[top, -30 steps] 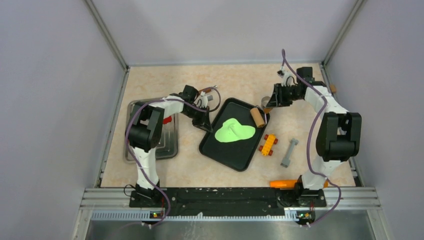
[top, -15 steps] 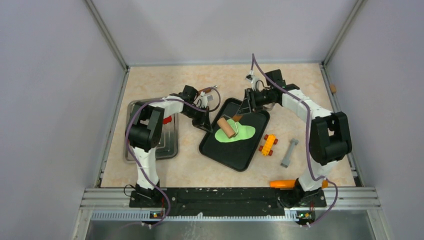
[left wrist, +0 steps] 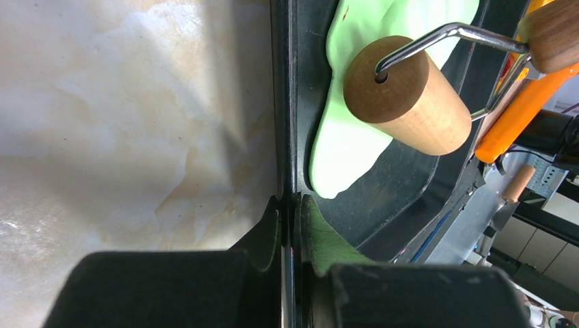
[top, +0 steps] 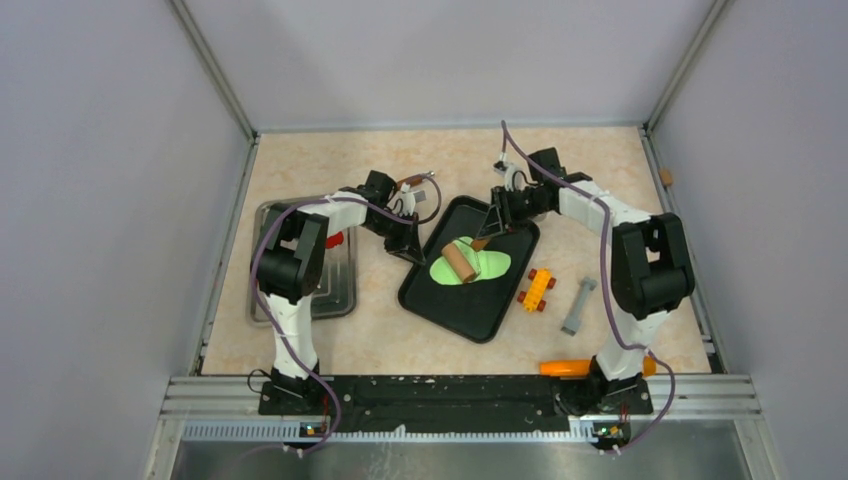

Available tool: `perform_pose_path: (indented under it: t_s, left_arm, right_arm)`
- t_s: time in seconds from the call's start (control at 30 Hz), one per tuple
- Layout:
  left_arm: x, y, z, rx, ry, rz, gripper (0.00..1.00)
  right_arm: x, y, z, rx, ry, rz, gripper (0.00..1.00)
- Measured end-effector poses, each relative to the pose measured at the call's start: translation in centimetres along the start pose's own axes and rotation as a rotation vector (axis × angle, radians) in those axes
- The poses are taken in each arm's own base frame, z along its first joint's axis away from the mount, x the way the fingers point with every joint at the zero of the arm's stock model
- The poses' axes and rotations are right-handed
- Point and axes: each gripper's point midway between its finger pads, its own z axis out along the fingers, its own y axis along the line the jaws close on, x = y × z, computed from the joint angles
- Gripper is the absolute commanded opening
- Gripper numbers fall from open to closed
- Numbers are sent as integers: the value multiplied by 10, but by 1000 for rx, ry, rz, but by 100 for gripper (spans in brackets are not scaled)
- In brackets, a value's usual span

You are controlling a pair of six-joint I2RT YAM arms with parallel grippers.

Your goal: Roll out the dumpling wrappers from the dough

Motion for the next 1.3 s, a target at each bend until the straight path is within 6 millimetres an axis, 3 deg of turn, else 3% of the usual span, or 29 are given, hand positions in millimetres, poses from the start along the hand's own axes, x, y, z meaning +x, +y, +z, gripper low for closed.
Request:
perform_pose_path:
  t_s: [0.23, 0.5, 0.63, 0.87, 1.0, 1.17, 1.23, 1.3]
  left_arm:
    - [0, 0, 0, 0, 0, 0, 0]
    - [-1, 1, -1, 0, -2, -2, 0]
    - [-1, 1, -1, 0, -3, -3, 0]
    - [-1, 1, -1, 1, -3, -4, 0]
    - [-1, 1, -1, 2, -3, -4, 0]
    - [0, 0, -1, 3, -2, -5, 0]
    - [0, 0, -1, 3, -2, -5, 0]
    - [0, 0, -1, 3, -2, -5, 0]
  right_arm:
    - [2, -20, -13, 9, -16, 43, 0]
    - [-10, -72, -56, 133, -127, 83, 0]
    - [-11, -75, -63, 155, -140, 81, 0]
    - [-27, -59, -71, 141, -132, -16, 0]
    - [-33, -17, -54, 16, -122, -64, 0]
    - [-17, 35, -22, -136, -61, -58, 0]
    - [-10, 37, -15, -144, -37, -32, 0]
    - [-6, 26, -8, -116, -21, -7, 0]
